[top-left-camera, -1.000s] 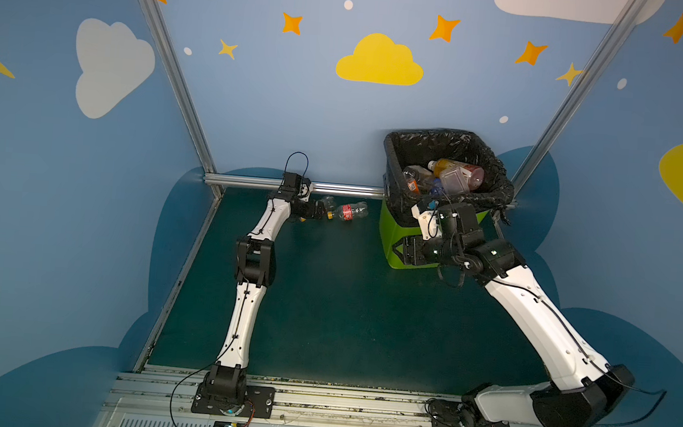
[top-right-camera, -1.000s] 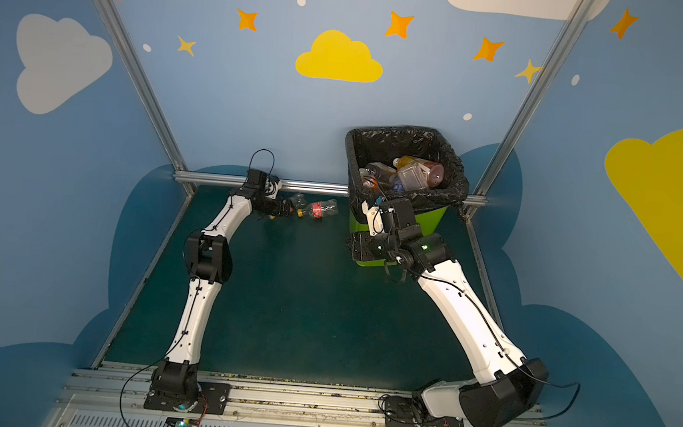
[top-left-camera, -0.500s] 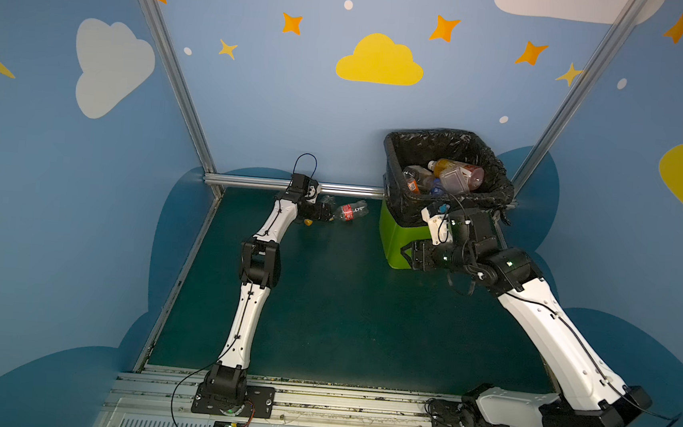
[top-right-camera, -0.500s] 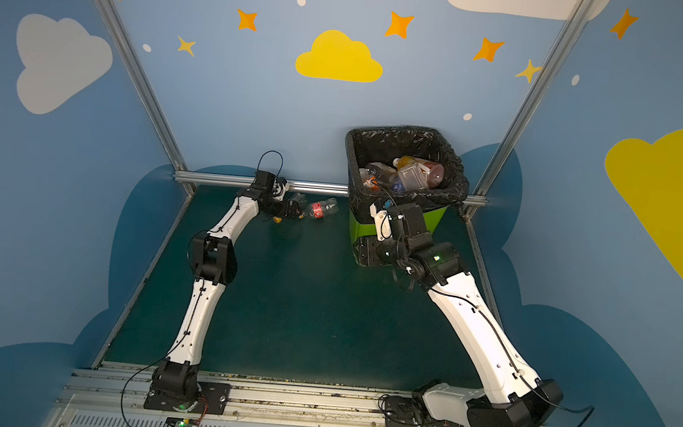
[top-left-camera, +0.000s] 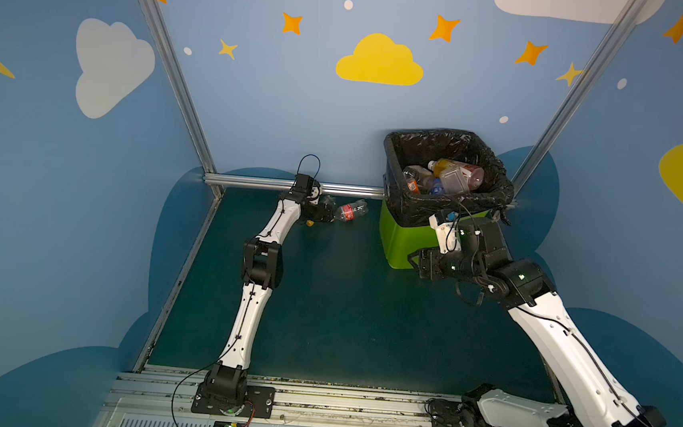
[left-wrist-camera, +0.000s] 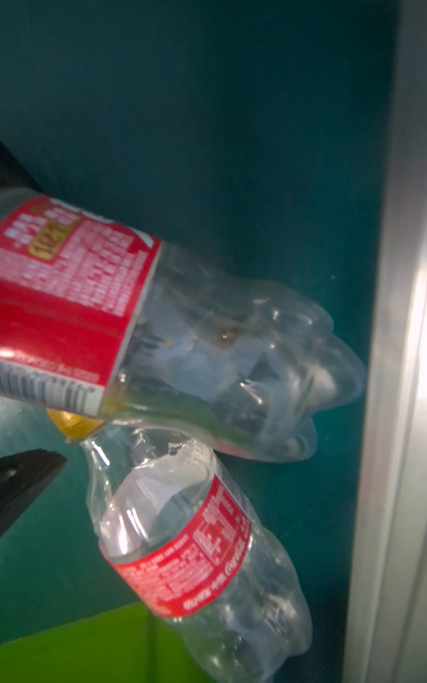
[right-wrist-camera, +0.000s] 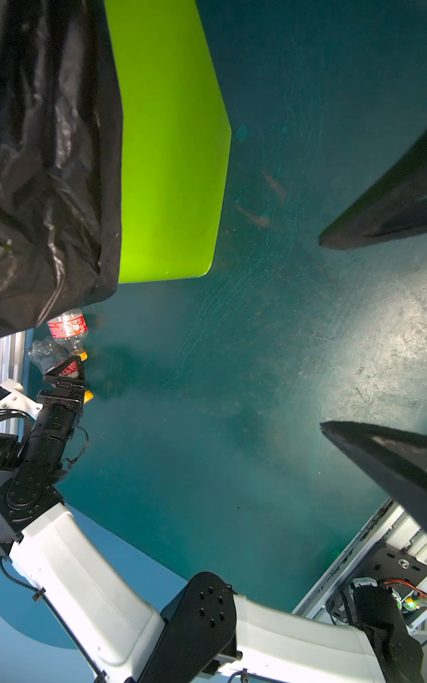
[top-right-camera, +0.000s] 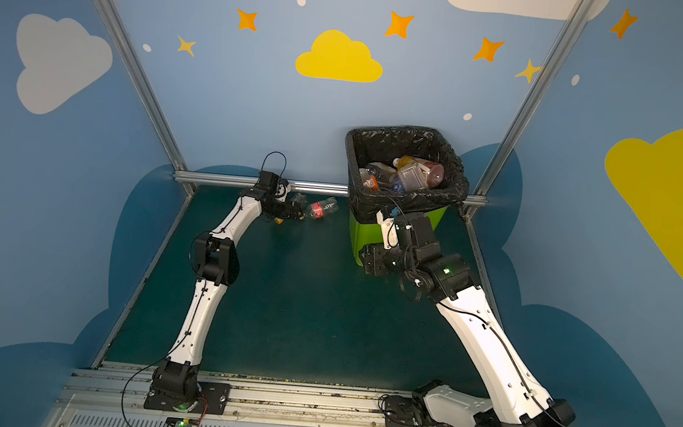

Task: Throw the plastic bottles in the bin
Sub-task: 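Lower the left gripper onto the nearer red-label bottle and close it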

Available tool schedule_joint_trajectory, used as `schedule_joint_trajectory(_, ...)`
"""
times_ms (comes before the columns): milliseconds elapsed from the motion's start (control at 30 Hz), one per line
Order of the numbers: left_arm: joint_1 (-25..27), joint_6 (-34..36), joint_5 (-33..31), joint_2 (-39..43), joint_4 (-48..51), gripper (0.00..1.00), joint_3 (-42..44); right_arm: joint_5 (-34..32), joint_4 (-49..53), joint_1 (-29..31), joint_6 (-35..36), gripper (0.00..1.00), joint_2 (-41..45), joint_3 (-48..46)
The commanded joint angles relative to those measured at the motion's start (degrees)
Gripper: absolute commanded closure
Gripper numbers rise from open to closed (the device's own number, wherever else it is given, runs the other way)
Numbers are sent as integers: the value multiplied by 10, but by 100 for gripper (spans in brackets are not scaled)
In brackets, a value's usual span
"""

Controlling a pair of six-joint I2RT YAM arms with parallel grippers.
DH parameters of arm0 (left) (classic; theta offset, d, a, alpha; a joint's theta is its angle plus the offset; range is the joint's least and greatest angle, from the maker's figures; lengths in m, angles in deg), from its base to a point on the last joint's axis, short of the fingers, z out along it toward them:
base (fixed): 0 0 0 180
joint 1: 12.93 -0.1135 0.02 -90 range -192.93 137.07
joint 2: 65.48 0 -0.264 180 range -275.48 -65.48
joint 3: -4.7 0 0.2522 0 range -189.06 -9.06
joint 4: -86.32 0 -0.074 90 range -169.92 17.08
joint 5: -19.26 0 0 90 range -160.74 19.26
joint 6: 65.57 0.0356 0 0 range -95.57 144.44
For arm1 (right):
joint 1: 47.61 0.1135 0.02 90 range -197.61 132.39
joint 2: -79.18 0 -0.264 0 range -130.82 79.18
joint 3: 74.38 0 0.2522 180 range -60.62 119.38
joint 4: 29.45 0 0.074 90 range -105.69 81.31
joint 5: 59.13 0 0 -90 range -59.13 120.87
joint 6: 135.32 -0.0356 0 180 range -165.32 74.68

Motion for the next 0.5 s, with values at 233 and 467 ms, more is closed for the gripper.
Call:
schedule_joint_trajectory(233, 0, -28, -30, 16, 24, 15, 17, 0, 9, -4, 9, 26, 16, -10)
schedule_joint_trajectory(467, 0, -35, -51, 41, 4, 25, 47, 2, 13, -6, 12, 26, 24, -15)
